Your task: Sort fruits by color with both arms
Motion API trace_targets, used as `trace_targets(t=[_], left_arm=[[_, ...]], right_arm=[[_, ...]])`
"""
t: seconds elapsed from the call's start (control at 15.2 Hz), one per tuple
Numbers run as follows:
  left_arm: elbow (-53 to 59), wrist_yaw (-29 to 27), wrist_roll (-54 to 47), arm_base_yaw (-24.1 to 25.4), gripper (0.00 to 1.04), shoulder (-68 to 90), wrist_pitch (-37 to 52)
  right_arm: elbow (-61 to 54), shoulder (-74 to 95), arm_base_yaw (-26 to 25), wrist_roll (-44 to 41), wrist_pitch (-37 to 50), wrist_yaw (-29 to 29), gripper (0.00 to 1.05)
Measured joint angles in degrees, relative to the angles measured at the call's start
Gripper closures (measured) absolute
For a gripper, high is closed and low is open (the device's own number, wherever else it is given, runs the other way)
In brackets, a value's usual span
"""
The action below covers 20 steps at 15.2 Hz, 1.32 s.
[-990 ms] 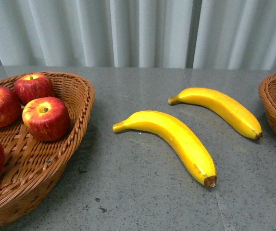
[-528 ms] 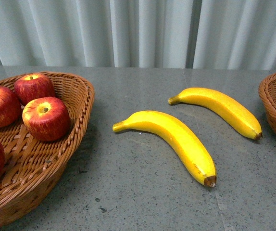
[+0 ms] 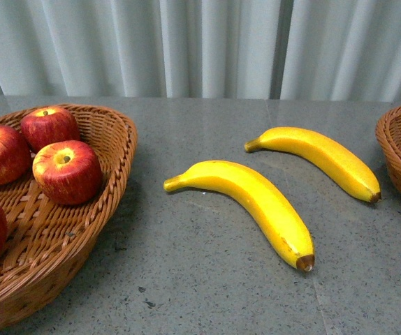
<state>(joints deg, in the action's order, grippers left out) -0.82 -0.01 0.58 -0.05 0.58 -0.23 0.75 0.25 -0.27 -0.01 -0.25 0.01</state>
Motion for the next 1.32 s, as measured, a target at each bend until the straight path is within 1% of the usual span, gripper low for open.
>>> trace_targets(t=[0.2,0.26,0.33,0.4,0.46,0.73,0.86,0.92,0.99,1.12,1.32], left_arm=[[0.00,0.00,0.00,0.00,0.07,0.00,-0.02],[0.00,0.00,0.00,0.00,0.07,0.00,-0.02],[0.00,0.00,0.00,0.00,0.07,0.00,0.00],[0.00,0.00,0.00,0.00,0.07,0.00,-0.02],[0.00,0.00,0.00,0.00,0.07,0.00,-0.02],[0.00,0.00,0.00,0.00,0.07,0.00,0.00],[0.00,0.00,0.00,0.00,0.07,0.00,0.00],[0.00,0.00,0.00,0.00,0.07,0.00,-0.02],[0.00,0.00,0.00,0.00,0.07,0.00,0.00],[0.00,0.00,0.00,0.00,0.07,0.00,0.00],[0.00,0.00,0.00,0.00,0.07,0.00,0.00]], right_arm=[[0.00,0.17,0.22,0.63,0.90,0.17,0.07],[0.42,4.66,0.22,3.32,8.50,0.00,0.07],[1.44,11.19,0.22,4.07,14.34,-0.39,0.07],[3.96,21.03,0.94,4.09,22.88,-0.48,0.07],[6.43,27.36,2.32,4.04,28.59,-0.55,0.07],[11.76,37.70,4.94,3.80,36.76,-0.50,0.07],[17.03,46.60,7.26,3.21,41.51,-0.22,0.07],[22.10,54.07,9.31,2.84,42.45,0.13,0.07],[28.24,62.12,12.00,2.32,40.94,0.42,0.07],[41.55,74.82,17.25,1.66,33.90,2.78,0.07],[60.11,86.33,24.22,1.01,23.17,3.67,0.07]])
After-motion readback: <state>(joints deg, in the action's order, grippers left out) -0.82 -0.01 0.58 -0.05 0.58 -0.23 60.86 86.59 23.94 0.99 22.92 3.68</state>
